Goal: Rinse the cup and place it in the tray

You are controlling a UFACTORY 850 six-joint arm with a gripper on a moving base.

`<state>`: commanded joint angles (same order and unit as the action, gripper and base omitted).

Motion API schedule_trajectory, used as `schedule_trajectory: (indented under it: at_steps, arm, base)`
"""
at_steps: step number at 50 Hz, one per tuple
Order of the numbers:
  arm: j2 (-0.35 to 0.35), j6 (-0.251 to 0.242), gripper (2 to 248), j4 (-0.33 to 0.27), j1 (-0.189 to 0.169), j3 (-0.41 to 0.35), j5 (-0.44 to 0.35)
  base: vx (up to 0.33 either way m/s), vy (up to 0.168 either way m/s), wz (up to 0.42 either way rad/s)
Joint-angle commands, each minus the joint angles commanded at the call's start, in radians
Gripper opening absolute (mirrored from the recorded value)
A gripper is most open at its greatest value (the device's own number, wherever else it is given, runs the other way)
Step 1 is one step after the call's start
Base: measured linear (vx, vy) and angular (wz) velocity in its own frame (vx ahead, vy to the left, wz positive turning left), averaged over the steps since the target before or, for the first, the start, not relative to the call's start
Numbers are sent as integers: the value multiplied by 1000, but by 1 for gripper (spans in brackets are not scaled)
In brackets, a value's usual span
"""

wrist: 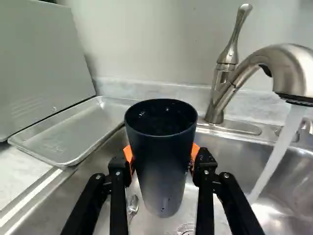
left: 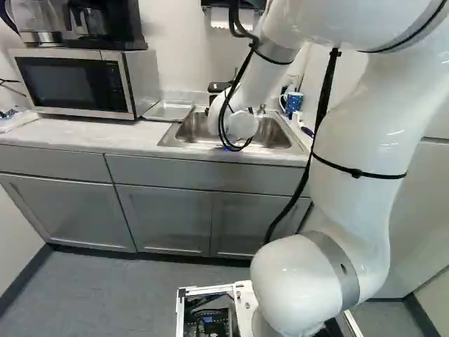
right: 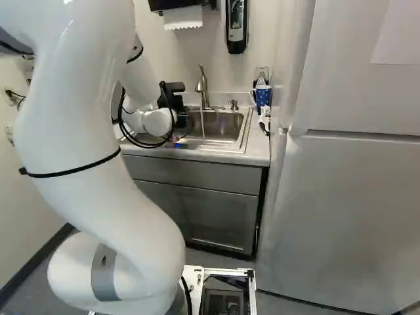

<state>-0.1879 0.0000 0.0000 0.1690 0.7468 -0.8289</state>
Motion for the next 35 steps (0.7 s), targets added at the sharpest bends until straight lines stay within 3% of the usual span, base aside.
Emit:
schedule_trajectory:
  at_steps: [25,35]
  arm:
    - [12,0,125,0,70,36,0]
    - [27,0,125,0,74,42,0]
  base:
    - [0,0,0]
    - [0,0,0]
